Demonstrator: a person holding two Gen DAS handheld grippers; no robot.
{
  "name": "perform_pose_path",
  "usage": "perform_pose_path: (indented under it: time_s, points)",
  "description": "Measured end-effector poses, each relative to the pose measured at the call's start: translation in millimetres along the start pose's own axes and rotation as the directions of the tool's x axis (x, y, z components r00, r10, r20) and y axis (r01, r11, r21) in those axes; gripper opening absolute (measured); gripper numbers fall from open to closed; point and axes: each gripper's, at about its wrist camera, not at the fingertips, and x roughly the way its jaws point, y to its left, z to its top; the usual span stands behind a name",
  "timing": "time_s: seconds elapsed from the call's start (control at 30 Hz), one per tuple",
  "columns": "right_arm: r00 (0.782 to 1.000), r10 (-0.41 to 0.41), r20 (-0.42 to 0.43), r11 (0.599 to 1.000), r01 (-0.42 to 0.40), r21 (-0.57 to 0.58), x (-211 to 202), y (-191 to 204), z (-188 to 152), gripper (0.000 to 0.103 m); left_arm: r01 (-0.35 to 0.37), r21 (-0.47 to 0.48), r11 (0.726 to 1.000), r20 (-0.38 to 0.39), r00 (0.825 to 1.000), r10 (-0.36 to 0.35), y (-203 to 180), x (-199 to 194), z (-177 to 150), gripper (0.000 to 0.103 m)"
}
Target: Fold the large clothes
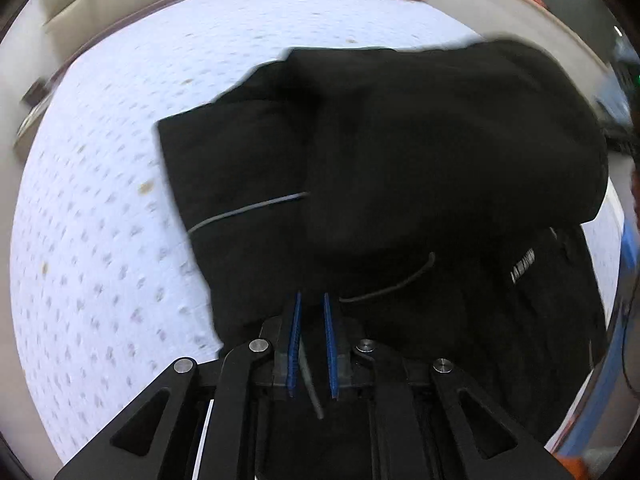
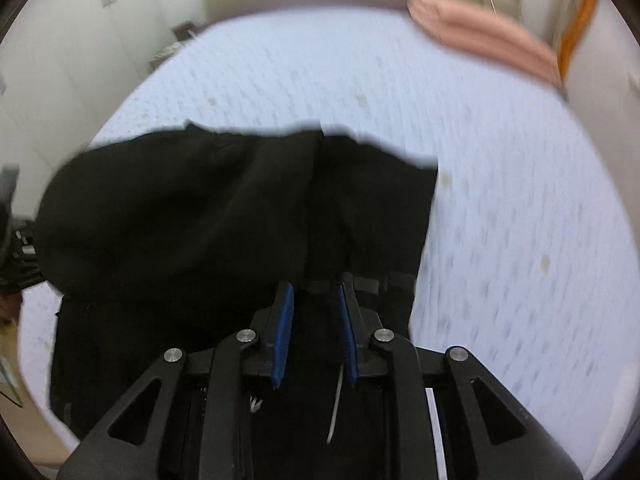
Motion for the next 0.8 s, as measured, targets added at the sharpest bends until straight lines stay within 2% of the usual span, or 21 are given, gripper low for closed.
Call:
perform_pose_path:
  time_s: [0.1,0.17,0.23,0.3,0.33,0.4,0.43,0.5,0.6,0.67,0.73,0.8]
  points:
    - [0.996,0.072,0.044,0.996,-0.074,0.05,-12,0,19,0.029,0.02,-0.043,0.999,0.104,0.994,-0.015,10,-32,36,0.011]
    - [0.99,0.097,0.102,0.992,-0.104,0.064,-19,9,46,0.029,0.048,-0.055,0.997,0.2,0.979,-0.036,4,-57,70,0.012]
    - [0.979,0.15,0.139,0.983,-0.163,0.082,-19,34,66,0.031,0.11,-0.056,0.992,0.28,0.956,-0.09,-6,-75,100,0.013]
    - [0.966,0.202,0.16,0.971,-0.218,0.094,-18,49,84,0.044,0.151,-0.051,0.987,0.326,0.937,-0.126,-17,-82,122,0.016]
    - [0.962,0.22,0.164,0.968,-0.236,0.088,-17,57,88,0.047,0.166,-0.05,0.985,0.331,0.933,-0.14,-20,-80,126,0.017]
    - [0.962,0.225,0.156,0.969,-0.238,0.066,-9,80,95,0.048,0.193,-0.054,0.98,0.321,0.932,-0.166,-23,-67,135,0.017]
    - [0.965,0.224,0.139,0.972,-0.232,0.046,-8,99,86,0.048,0.209,-0.068,0.976,0.306,0.935,-0.179,-21,-56,135,0.017]
    - [0.971,0.223,0.091,0.974,-0.226,0.021,1,110,74,0.048,0.255,-0.099,0.962,0.254,0.941,-0.223,-25,-28,127,0.017]
    - [0.98,0.2,-0.015,0.98,-0.199,0.014,29,114,46,0.048,0.255,-0.146,0.956,0.145,0.961,-0.234,-33,18,90,0.017]
    - [0.976,0.194,-0.095,0.981,-0.192,0.027,57,107,24,0.048,0.246,-0.187,0.951,0.079,0.969,-0.235,-31,49,62,0.017]
    - [0.966,0.154,-0.206,0.988,-0.146,0.052,95,99,-4,0.048,0.251,-0.252,0.935,0.021,0.967,-0.254,-28,79,33,0.016]
    - [0.949,0.191,-0.251,0.979,-0.166,0.117,118,93,-31,0.046,0.256,-0.28,0.925,0.002,0.964,-0.266,-29,101,12,0.015]
